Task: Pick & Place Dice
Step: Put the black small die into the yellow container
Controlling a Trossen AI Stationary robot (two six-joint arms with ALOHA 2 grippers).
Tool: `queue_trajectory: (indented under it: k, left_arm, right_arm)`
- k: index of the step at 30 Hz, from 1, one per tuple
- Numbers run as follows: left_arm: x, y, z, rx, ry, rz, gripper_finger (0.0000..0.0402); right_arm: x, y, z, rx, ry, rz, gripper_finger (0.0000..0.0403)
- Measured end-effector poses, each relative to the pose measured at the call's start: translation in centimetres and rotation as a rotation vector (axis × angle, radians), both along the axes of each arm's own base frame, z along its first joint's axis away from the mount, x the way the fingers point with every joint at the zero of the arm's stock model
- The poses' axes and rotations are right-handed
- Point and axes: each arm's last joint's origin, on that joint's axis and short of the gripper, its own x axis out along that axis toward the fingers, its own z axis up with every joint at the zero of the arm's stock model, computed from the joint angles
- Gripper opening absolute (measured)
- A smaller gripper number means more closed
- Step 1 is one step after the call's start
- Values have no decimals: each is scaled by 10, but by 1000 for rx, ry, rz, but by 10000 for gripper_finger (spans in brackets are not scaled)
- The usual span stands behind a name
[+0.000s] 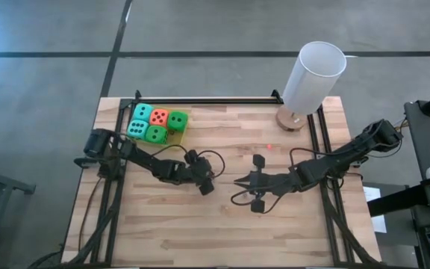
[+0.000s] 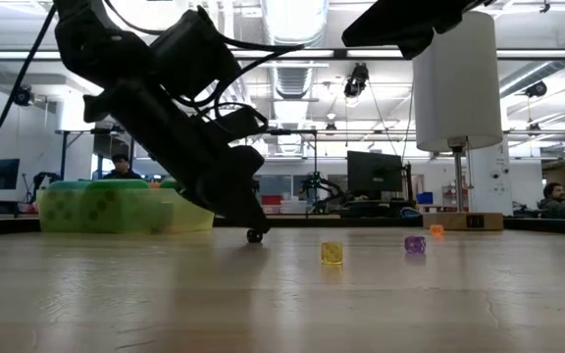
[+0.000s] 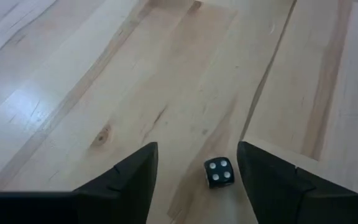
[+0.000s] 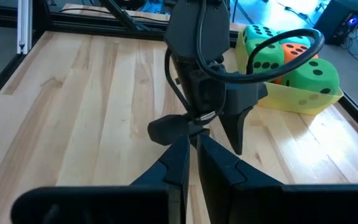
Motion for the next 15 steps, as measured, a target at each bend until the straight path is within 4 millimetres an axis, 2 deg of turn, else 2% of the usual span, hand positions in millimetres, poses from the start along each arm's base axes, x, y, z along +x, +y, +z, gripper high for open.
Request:
queue_trajectory:
  k: [15]
  left_arm:
    - [-2,0,-2,-45,-4,33,180]
  right_arm:
    - [0,0,0,0,1,0,28]
